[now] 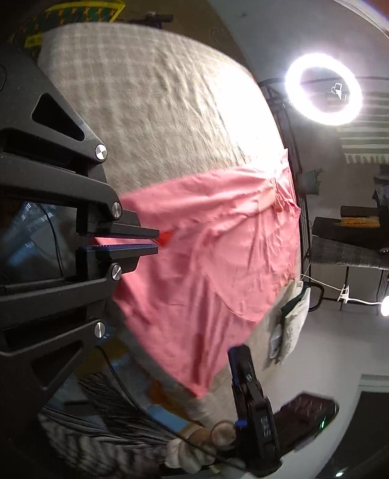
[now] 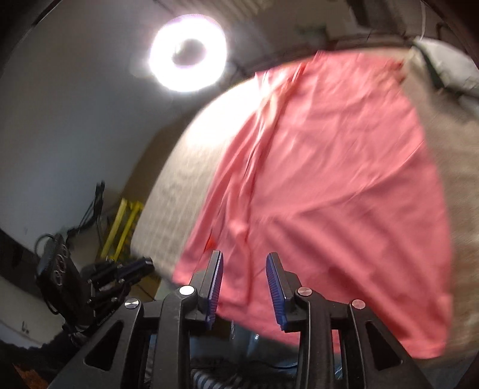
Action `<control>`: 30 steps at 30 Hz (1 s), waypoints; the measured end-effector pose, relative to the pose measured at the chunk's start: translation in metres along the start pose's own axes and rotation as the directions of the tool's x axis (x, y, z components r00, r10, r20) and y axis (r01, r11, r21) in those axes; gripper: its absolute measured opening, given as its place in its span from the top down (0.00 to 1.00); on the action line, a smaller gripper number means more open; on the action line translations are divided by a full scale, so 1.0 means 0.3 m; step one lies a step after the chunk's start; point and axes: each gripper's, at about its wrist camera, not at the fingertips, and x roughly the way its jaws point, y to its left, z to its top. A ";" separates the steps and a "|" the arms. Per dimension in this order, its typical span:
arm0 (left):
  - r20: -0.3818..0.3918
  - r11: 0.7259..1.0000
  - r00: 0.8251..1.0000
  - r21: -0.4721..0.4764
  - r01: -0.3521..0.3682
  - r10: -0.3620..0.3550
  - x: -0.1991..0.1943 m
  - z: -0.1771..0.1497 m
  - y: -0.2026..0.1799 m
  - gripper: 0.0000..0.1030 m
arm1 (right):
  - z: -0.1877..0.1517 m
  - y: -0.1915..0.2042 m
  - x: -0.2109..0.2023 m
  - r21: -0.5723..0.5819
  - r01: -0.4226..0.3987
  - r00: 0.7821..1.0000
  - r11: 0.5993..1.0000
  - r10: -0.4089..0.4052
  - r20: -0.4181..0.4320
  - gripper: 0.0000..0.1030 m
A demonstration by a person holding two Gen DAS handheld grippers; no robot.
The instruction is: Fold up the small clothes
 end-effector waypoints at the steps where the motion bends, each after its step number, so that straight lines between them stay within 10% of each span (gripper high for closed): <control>1: -0.004 1.000 1.000 -0.013 0.008 -0.008 0.026 0.015 -0.009 1.00 | 0.009 -0.010 -0.033 0.003 0.008 1.000 1.000 -0.008 0.023 0.66; 20: -0.079 0.944 0.943 0.039 0.327 -0.324 0.332 0.164 -0.507 0.99 | 0.107 -0.393 -0.485 0.108 0.200 0.944 0.974 -0.221 0.245 0.60; 25: -0.116 0.906 0.906 0.078 0.416 -0.406 0.368 0.172 -0.657 0.47 | 0.154 -0.497 -0.513 0.138 0.188 0.947 0.972 -0.217 0.235 0.56; 30: -0.153 0.907 0.917 0.160 0.390 -0.368 0.424 0.163 -0.777 0.47 | 0.245 -0.575 -0.482 0.136 0.152 0.957 0.979 -0.180 0.227 0.55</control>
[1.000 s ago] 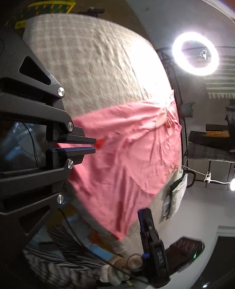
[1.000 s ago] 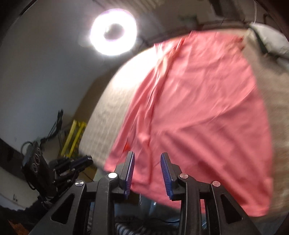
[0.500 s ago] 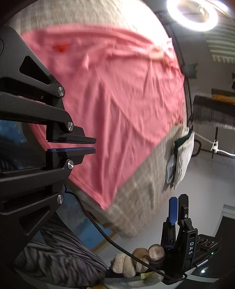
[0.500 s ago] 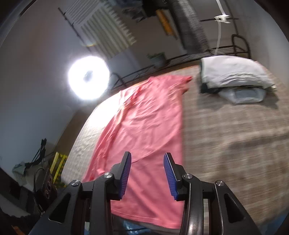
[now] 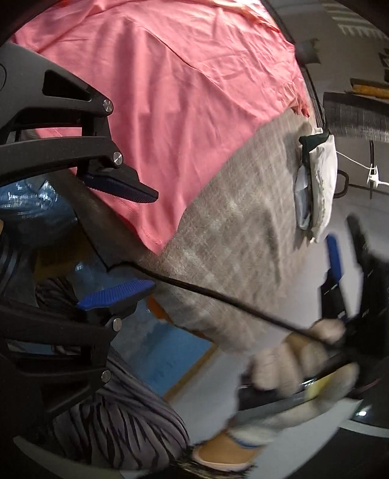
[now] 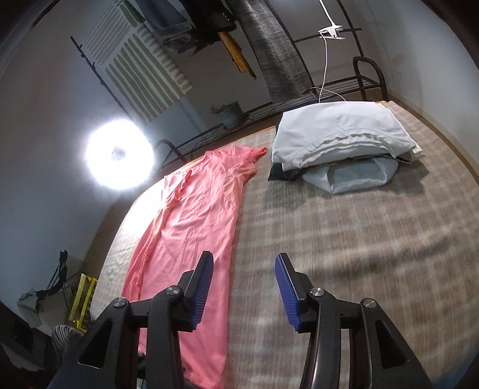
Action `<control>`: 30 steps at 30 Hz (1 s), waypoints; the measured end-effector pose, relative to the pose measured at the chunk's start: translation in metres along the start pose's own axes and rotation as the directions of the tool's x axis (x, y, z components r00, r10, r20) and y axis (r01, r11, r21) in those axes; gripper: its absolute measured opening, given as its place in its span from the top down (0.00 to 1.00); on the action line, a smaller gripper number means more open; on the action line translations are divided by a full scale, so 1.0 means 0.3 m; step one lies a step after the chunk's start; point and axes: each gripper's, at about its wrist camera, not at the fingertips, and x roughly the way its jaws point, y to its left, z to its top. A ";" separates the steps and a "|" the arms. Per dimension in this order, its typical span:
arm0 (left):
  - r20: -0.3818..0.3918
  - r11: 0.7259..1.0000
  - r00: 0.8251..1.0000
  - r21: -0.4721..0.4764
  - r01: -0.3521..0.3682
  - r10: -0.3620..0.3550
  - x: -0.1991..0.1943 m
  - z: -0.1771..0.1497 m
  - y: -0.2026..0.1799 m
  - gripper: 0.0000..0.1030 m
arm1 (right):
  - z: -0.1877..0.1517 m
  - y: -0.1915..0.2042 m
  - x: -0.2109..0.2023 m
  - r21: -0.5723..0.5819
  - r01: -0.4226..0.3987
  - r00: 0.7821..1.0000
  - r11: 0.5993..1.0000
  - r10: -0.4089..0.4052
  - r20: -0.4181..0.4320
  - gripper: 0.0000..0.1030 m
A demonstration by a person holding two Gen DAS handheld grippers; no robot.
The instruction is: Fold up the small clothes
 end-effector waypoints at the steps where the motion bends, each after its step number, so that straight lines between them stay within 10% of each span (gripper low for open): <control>1: -0.007 1.000 1.000 -0.003 0.000 0.000 0.016 0.002 0.002 0.47 | 0.014 -0.010 0.020 0.003 -0.021 1.000 1.000 0.021 -0.009 0.55; 3: -0.025 1.000 1.000 -0.016 -0.012 0.012 0.050 0.004 0.012 0.55 | 0.043 -0.026 0.056 0.004 -0.048 0.998 0.999 0.049 -0.032 0.55; 5: -0.038 1.000 0.999 -0.012 -0.029 0.029 0.073 -0.002 0.025 0.87 | 0.072 -0.036 0.085 -0.005 -0.039 0.999 0.999 0.039 -0.038 0.55; 8: -0.033 0.999 0.999 -0.026 -0.027 0.027 0.082 -0.017 0.050 0.98 | 0.116 -0.062 0.128 0.019 -0.066 0.997 0.998 0.066 -0.043 0.52; 16: 0.044 0.965 0.995 -0.246 0.095 -0.087 -0.019 -0.011 0.171 0.99 | 0.195 -0.081 0.258 0.079 -0.121 0.990 0.989 0.126 -0.057 0.51; 30: 0.134 0.923 0.978 -0.332 0.196 -0.160 -0.084 0.018 0.196 1.00 | 0.291 0.015 0.668 0.097 -0.097 0.978 0.991 0.113 -0.176 0.51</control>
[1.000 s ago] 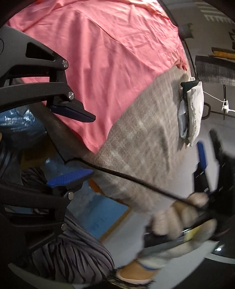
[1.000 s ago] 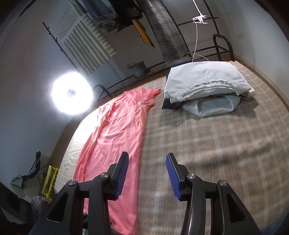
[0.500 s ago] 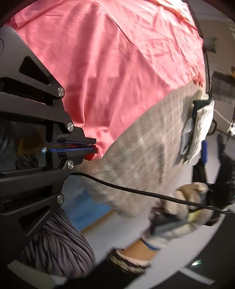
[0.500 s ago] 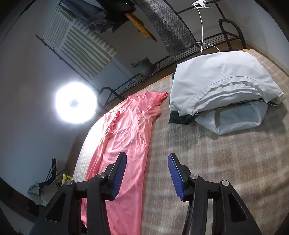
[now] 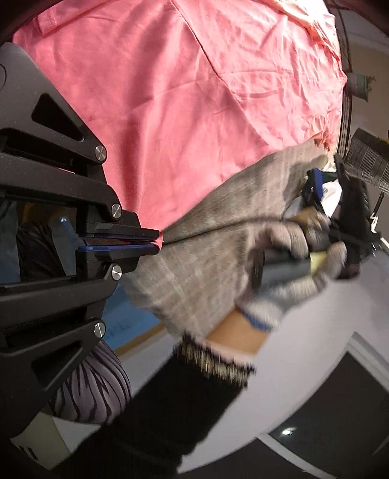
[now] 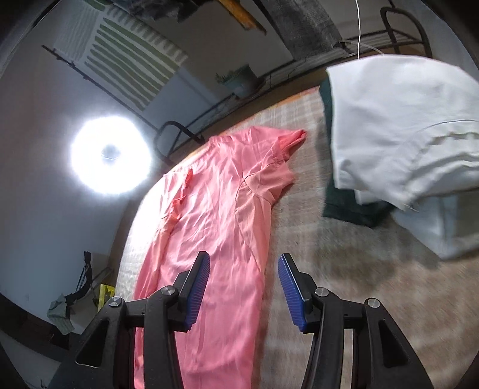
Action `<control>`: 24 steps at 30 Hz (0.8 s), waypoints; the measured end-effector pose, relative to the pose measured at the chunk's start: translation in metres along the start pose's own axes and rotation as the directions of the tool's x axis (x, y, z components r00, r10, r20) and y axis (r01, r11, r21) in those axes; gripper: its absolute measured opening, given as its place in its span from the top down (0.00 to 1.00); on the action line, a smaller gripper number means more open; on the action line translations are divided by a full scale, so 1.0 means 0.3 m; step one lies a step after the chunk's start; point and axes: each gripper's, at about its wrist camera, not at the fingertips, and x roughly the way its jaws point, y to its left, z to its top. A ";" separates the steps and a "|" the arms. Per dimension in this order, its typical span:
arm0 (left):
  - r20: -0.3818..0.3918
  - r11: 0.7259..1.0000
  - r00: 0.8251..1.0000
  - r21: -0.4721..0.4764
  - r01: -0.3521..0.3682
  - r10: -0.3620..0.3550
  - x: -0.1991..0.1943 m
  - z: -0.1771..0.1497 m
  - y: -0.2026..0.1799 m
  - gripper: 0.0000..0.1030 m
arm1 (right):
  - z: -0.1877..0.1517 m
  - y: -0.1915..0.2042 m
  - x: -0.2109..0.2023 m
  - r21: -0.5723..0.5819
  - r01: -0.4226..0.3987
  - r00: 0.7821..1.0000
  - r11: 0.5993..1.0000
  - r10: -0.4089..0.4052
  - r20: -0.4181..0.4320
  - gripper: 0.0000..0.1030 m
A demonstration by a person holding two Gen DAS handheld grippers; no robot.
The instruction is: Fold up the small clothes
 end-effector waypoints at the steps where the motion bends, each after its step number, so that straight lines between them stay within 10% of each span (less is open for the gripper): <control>1: 0.010 1.000 1.000 -0.014 0.002 -0.002 -0.011 0.002 0.010 1.00 | 0.018 -0.003 0.034 0.011 0.007 1.000 1.000 -0.007 -0.001 0.51; 12: 0.069 0.995 0.997 -0.097 0.028 -0.021 -0.102 0.004 0.089 1.00 | 0.153 -0.089 0.256 0.189 0.015 0.997 0.982 -0.028 0.066 0.55; 16: 0.094 0.991 0.995 -0.131 0.040 -0.028 -0.149 -0.004 0.132 1.00 | 0.186 -0.021 0.285 0.110 0.112 0.992 0.988 -0.117 0.046 0.98; 24: 0.148 0.982 0.988 -0.179 0.060 -0.034 -0.262 -0.053 0.201 1.00 | 0.217 0.254 0.309 -0.135 0.351 0.937 0.927 -0.346 0.054 1.00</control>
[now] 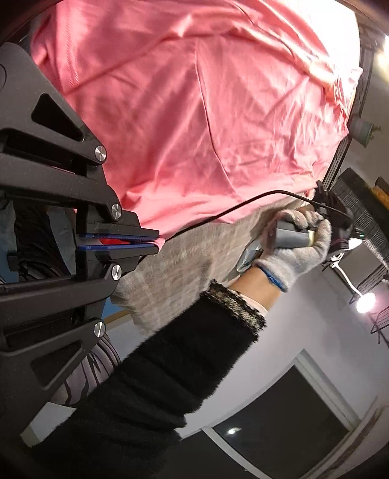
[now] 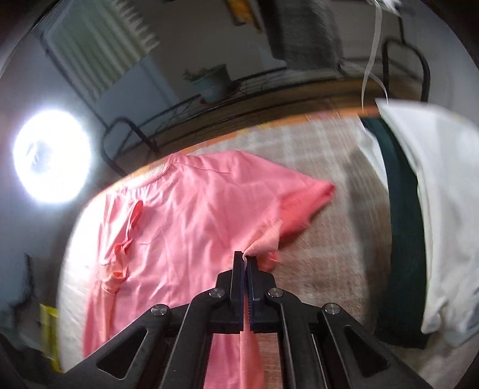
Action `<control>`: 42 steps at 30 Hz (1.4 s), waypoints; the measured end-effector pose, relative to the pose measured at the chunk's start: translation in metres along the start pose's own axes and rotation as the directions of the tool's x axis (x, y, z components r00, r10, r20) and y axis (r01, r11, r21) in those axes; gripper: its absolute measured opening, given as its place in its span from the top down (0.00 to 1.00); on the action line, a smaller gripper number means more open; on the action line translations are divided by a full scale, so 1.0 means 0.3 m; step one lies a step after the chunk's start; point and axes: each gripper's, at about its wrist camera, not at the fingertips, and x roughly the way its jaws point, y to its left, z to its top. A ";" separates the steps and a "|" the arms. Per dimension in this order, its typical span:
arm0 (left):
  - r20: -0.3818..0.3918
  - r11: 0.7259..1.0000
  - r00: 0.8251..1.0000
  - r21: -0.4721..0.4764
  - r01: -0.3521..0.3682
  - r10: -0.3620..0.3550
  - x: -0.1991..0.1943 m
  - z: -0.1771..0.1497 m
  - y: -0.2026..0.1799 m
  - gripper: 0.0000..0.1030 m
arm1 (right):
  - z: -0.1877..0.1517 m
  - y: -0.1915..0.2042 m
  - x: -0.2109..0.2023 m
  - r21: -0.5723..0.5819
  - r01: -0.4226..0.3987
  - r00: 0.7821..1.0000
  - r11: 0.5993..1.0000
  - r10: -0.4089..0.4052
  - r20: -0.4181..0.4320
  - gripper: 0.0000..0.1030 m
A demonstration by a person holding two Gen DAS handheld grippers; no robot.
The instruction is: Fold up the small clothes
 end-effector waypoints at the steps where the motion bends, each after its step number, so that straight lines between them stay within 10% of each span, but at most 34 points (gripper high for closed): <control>1: 0.006 1.000 1.000 -0.005 -0.001 0.001 -0.012 -0.002 0.008 1.00 | 0.007 0.055 -0.004 -0.040 0.020 1.000 0.999 -0.020 -0.002 1.00; 17: 0.105 0.987 0.987 -0.118 -0.108 0.121 -0.137 -0.097 0.118 1.00 | -0.046 0.606 0.310 -0.387 0.106 0.978 0.916 -0.167 -0.128 0.99; 20: 0.103 0.983 0.985 -0.134 -0.122 0.137 -0.148 -0.101 0.124 1.00 | -0.059 0.601 0.305 -0.375 0.039 0.979 0.926 -0.111 -0.170 0.74; 30: 0.193 0.971 0.958 -0.149 -0.186 0.213 -0.271 -0.108 0.122 0.98 | -0.136 0.421 -0.129 -0.250 -0.175 0.983 0.952 0.152 -0.106 0.70; 32: 0.196 0.971 0.955 -0.135 -0.199 0.223 -0.280 -0.120 0.106 0.76 | -0.188 0.369 -0.246 -0.227 -0.219 0.975 0.949 0.204 -0.087 0.69; 34: 0.163 0.970 0.959 -0.112 -0.214 0.230 -0.249 -0.116 0.092 0.63 | -0.256 0.315 -0.371 -0.196 -0.254 0.967 0.947 0.247 -0.059 0.69; 42: 0.045 0.926 0.931 0.101 -0.365 0.362 -0.055 -0.094 0.052 0.67 | -0.673 0.189 -0.601 -0.148 -0.286 0.956 0.947 0.270 -0.117 0.68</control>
